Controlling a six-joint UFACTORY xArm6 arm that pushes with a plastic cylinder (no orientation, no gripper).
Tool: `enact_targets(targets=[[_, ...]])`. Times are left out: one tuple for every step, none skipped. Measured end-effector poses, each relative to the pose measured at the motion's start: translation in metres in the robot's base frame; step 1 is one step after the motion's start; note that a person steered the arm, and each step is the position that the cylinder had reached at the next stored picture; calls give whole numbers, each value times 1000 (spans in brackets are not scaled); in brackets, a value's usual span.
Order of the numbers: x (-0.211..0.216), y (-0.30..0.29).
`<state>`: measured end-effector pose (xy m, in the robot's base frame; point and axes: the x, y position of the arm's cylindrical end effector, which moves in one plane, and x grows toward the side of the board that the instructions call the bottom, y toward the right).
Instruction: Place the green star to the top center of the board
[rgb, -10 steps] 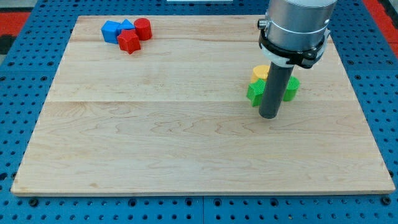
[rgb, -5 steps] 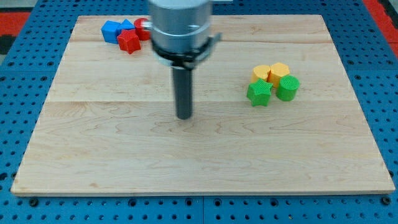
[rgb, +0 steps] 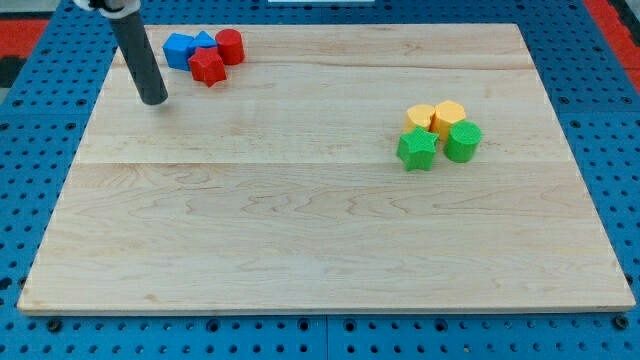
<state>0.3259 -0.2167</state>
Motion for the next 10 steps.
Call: enact_targets(targets=[[-20, -5], [-29, -5], [-29, -4], [-29, -1], [-28, 1], [-3, 72], [26, 163], [70, 208], [139, 225], [144, 327]])
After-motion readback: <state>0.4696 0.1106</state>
